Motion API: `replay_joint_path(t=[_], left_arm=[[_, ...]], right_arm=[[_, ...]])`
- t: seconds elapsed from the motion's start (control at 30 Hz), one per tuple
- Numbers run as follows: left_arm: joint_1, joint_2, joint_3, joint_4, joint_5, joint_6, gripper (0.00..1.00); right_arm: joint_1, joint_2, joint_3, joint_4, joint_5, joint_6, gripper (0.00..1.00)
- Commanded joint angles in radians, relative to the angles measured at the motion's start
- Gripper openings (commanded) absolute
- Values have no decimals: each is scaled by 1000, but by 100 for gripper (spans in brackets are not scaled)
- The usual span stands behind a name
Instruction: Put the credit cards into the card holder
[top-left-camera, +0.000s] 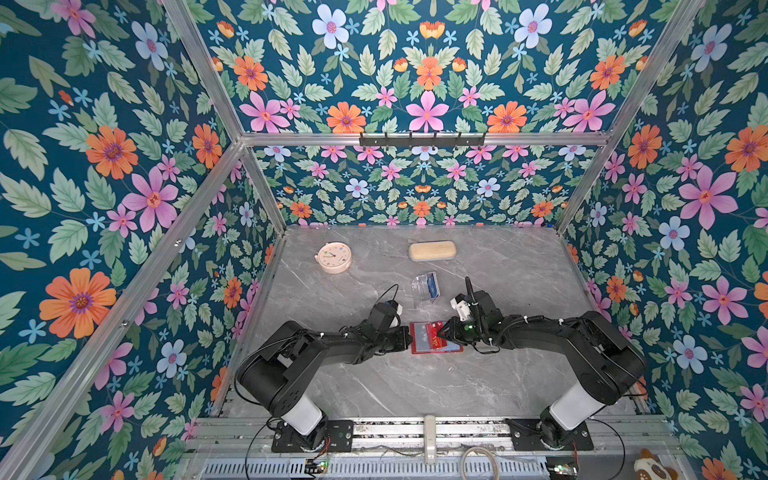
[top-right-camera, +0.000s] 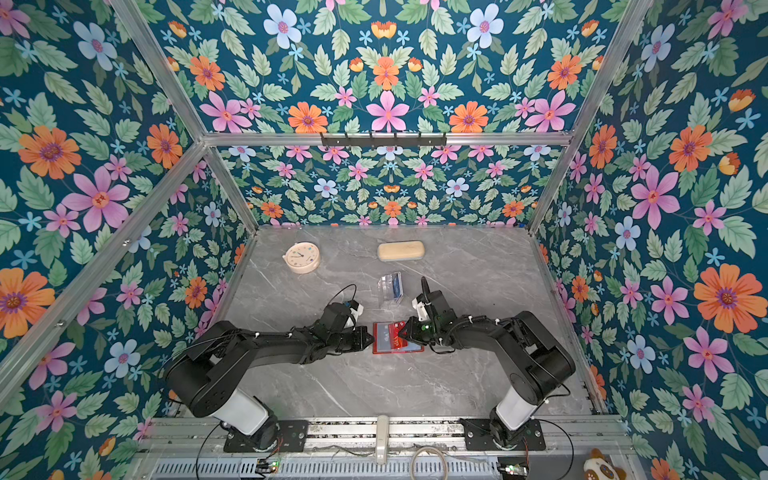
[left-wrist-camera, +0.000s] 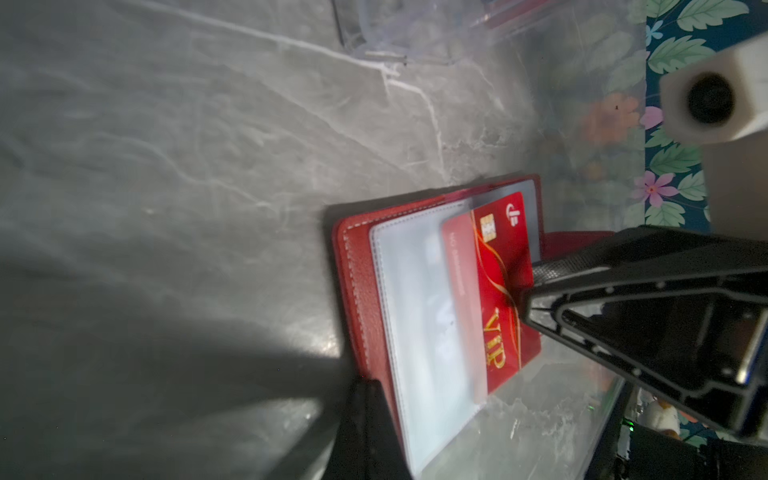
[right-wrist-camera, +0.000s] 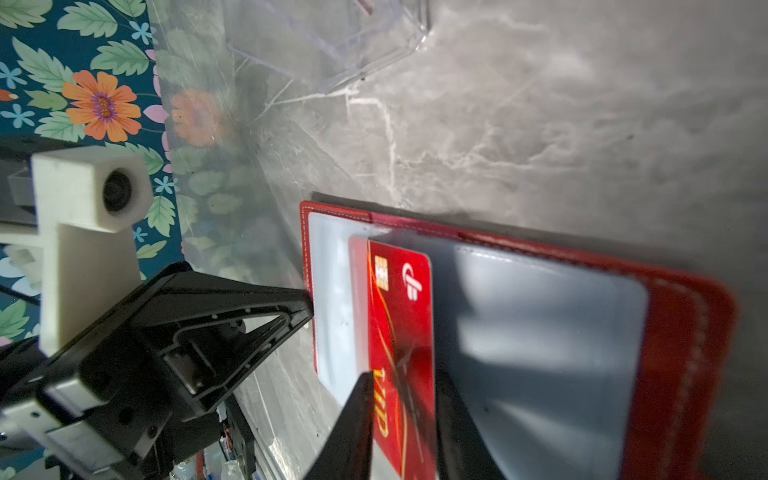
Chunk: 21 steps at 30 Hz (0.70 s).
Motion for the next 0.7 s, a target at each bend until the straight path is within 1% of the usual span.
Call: replay_joint_path(t=[0.0,0.07,0.13,0.23,0.3,0.43,0.5,0.57,0.67], left_arm=[[0,6,0,-58,-20,3,0],[-1,8,3,-58,-18,3,0],[-1,10,4,-60,-17,3,0],[-2,13,7,-63,-19,6,0],[-2,13,9,-66,-19,8,0],[-3,13,10,-73,-24,8,0],[-3,14,12,-75,-26,10,0],[-3,14,12,-76,-26,11,0],[-3,15,12,-77,-26,12,0]], right_arm=[[14,-19,25,-96,68,-38,32],[24,-36,38,-139,106,-51,39],[31,-47,54,-179,138,-63,43],[42,-63,73,-232,188,-80,46],[48,-71,85,-264,224,-87,46],[68,-71,123,-339,292,-110,39],[76,-63,142,-372,316,-120,31],[81,-52,158,-399,339,-123,21],[87,-35,173,-422,358,-126,11]])
